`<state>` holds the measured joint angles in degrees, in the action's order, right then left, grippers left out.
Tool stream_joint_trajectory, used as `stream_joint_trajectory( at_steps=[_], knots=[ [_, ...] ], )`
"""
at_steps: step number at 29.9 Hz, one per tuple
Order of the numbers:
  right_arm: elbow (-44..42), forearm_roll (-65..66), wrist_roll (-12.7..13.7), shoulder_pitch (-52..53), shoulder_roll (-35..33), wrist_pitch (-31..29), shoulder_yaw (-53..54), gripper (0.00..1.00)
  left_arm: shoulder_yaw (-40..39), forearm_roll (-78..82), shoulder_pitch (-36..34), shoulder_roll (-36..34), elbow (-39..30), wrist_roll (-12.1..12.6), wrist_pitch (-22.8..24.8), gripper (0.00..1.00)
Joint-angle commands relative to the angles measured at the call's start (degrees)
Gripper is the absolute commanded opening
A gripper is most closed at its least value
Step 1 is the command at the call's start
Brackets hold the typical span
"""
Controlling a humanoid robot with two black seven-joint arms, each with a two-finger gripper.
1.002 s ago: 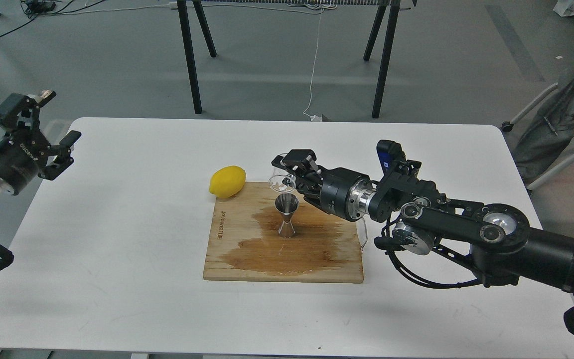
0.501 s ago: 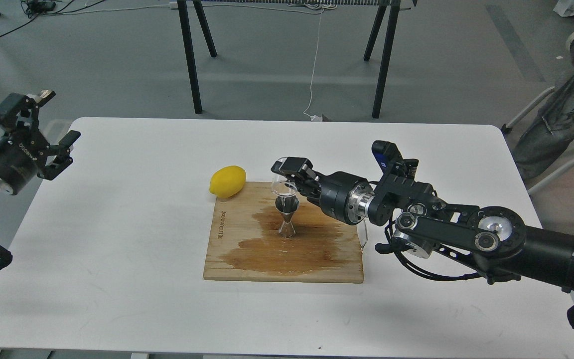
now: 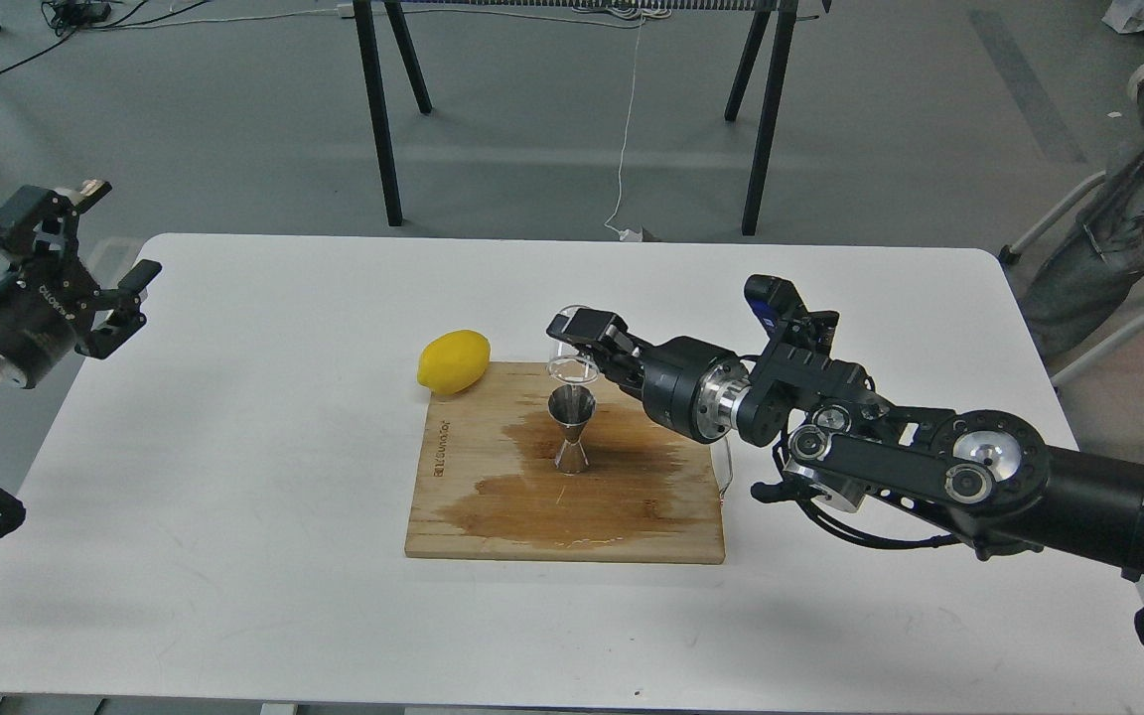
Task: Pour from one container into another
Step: 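Raise the glass away and retract the right arm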
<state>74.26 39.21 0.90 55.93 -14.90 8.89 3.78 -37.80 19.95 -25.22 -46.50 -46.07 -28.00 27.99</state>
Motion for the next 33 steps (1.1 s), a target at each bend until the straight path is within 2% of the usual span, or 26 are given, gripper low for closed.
stream_joint_trajectory(
  at_steps=[1, 16, 20, 24, 28, 33],
  knots=[
    [0.1, 0.7, -0.5, 0.1, -0.4, 0.0, -0.6, 0.36, 0.0, 0.0, 0.0, -0.1, 0.0, 0.0, 0.0, 1.0],
    [0.2, 3.0, -1.6, 0.8, -1.0, 0.3, -0.8, 0.36, 0.0, 0.0, 0.0, -0.2, 0.0, 0.0, 0.0, 1.0],
    [0.2, -1.2, -1.3, 0.1, -2.5, 0.6, 2.4, 0.36, 0.0, 0.0, 0.0, -0.3, 0.0, 0.0, 0.0, 1.0],
    [0.9, -14.2, -1.6, -4.4, -4.6, 0.5, 12.2, 0.36, 0.0, 0.0, 0.0, -0.3, -0.1, 0.0, 0.0, 1.0],
    [0.8, -31.2, -1.6, -14.4, -4.4, 0.2, 31.9, 0.36, 0.1, 0.0, 0.0, -0.3, 0.0, 0.0, 0.0, 1.0],
    [0.1, -52.8, -2.4, -24.7, -3.9, 0.1, 48.4, 0.37, 0.1, 0.0, 0.0, -0.3, 0.0, 0.0, 0.0, 1.0]
  ],
)
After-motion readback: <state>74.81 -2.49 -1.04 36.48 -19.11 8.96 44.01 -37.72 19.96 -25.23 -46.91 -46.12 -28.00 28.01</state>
